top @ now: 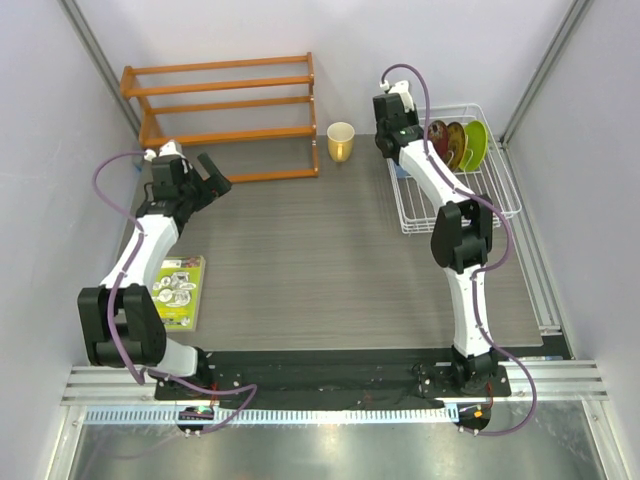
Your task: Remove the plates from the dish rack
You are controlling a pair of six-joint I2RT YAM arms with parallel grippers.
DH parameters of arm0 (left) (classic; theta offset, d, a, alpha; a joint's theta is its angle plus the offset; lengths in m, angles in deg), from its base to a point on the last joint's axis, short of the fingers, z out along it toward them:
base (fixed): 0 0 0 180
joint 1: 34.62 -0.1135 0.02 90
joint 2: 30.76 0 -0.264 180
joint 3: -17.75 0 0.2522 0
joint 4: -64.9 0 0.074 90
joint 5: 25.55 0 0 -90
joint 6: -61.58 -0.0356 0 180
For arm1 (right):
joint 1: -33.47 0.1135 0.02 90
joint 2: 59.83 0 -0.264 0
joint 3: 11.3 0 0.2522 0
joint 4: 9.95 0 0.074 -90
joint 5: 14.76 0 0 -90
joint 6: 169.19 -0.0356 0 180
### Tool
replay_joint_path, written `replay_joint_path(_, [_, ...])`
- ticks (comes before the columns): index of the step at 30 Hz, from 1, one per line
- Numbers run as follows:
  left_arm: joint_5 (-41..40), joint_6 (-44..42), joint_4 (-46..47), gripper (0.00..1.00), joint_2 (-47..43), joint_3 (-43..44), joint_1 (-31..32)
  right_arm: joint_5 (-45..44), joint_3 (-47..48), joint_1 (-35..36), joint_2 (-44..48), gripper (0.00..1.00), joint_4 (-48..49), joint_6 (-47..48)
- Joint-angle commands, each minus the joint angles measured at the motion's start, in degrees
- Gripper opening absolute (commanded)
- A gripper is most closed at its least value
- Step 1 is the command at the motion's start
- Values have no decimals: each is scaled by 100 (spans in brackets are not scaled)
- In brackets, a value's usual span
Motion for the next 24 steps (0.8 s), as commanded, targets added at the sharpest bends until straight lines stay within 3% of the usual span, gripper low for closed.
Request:
replay_joint_path(1, [-101, -116, 126, 100, -306, -31, 24, -135, 85, 55, 357, 1, 132, 65])
replay_joint_path(6, [-93, -98, 108, 100, -359, -49, 24, -925, -55, 309, 647, 1, 649, 738])
replay_joint_path(8, [-101, -89, 108, 99, -403, -84, 16, -1512, -248, 432, 814, 1, 1360, 1196])
replay_joint_path(9, [-119, -89, 108, 100, -412, -101, 16, -1733, -362, 555, 867, 1, 1702, 1878])
replay_joint_path(12, [-198, -98, 91, 99, -464, -128, 24, -2472, -819, 775, 999, 1, 3686, 3163])
replay_joint_path(13, [-207, -133, 82, 99, -473, -128, 24, -2578, -907, 802, 1017, 1, 4640, 3977])
replay_joint_path(18, [-190, -177, 38, 99, -526, -145, 16, -2895, -1110, 899, 1296, 1, 5704, 4741])
replay_joint_path(21, [-6, -177, 64, 99, -544, -154, 24, -2687, -1242, 1092, 1849, 1, 4997, 3814])
replay_joint_path(22, [160, -160, 91, 99, -544, -163, 24, -2424, -1051, 1162, 2026, 1, 3305, 3174])
replay_joint_path(23, [284, -142, 169, 99, -535, -172, 16, -2195, -936, 1232, 2176, 1, 2513, 1723])
replay_joint_path(24, [407, -64, 240, 99, -526, -189, 24, -1844, -848, 1268, 2299, 1, 1757, 1178])
